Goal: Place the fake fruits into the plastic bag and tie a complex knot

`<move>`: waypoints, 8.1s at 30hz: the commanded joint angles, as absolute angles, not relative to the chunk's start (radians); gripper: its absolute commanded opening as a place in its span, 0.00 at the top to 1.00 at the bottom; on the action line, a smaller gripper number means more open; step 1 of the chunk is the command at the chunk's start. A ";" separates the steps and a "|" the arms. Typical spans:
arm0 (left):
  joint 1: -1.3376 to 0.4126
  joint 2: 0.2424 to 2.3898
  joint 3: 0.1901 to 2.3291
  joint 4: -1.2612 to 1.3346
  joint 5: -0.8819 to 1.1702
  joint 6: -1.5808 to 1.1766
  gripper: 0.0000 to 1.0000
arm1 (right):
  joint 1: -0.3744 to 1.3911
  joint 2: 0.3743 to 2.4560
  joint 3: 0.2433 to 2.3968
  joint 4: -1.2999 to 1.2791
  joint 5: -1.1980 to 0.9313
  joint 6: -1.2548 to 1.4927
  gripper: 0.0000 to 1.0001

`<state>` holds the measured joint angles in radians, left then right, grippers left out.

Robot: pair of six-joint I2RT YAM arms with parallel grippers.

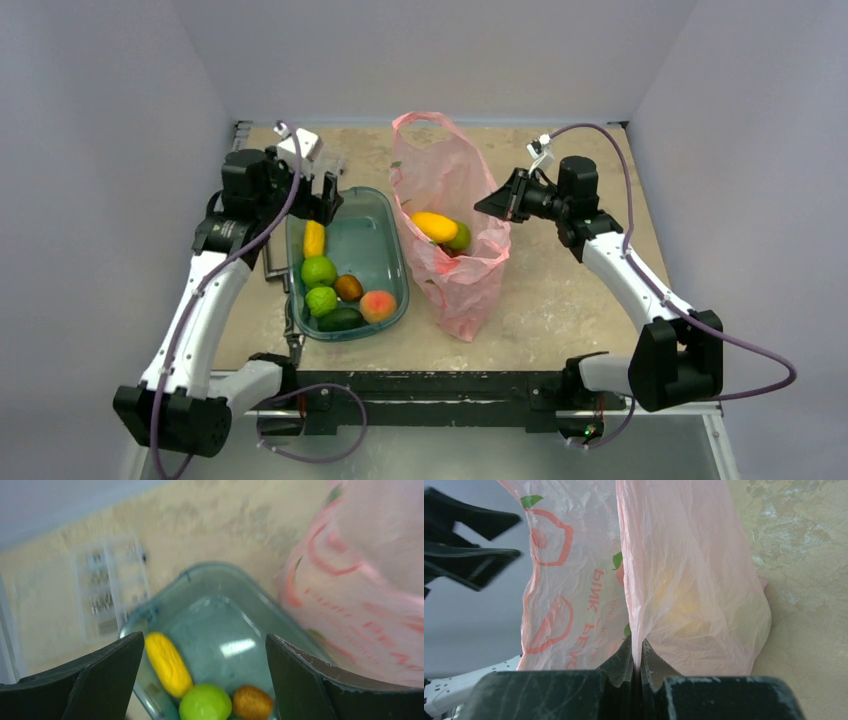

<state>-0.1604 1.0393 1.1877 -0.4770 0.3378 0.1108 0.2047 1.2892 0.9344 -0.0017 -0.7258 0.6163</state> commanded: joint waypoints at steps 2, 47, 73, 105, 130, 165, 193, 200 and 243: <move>-0.137 1.142 1.093 -0.625 0.114 0.022 0.10 | 0.208 1.289 0.962 0.002 -0.741 0.607 1.00; -0.175 1.646 1.160 -0.534 0.134 -0.267 0.52 | 0.209 1.280 0.962 0.002 -0.745 0.570 1.00; -0.549 1.356 1.393 -0.157 0.636 0.052 0.50 | 0.208 1.252 1.024 -0.087 -0.769 0.456 1.00; -0.417 2.044 1.906 -0.561 0.274 0.138 0.13 | -0.375 1.138 1.097 -0.474 -0.778 0.207 1.00; -0.513 2.386 2.115 -0.866 0.423 1.017 0.14 | -0.386 1.172 1.106 -0.475 -0.827 0.199 1.00; -0.710 1.845 2.082 -0.481 0.784 0.380 0.86 | -0.281 1.236 1.062 -0.365 -0.837 0.209 1.00; -0.737 1.739 2.022 -0.363 0.421 0.173 0.06 | -0.282 1.200 1.029 -0.362 -0.849 0.205 1.00; -0.616 1.708 1.882 -0.381 0.366 0.169 0.04 | -0.283 1.209 1.027 -0.359 -0.857 0.199 1.00; -0.442 1.380 1.466 -0.520 0.480 -0.150 1.00 | -0.219 1.462 1.560 -0.607 -0.949 0.046 0.13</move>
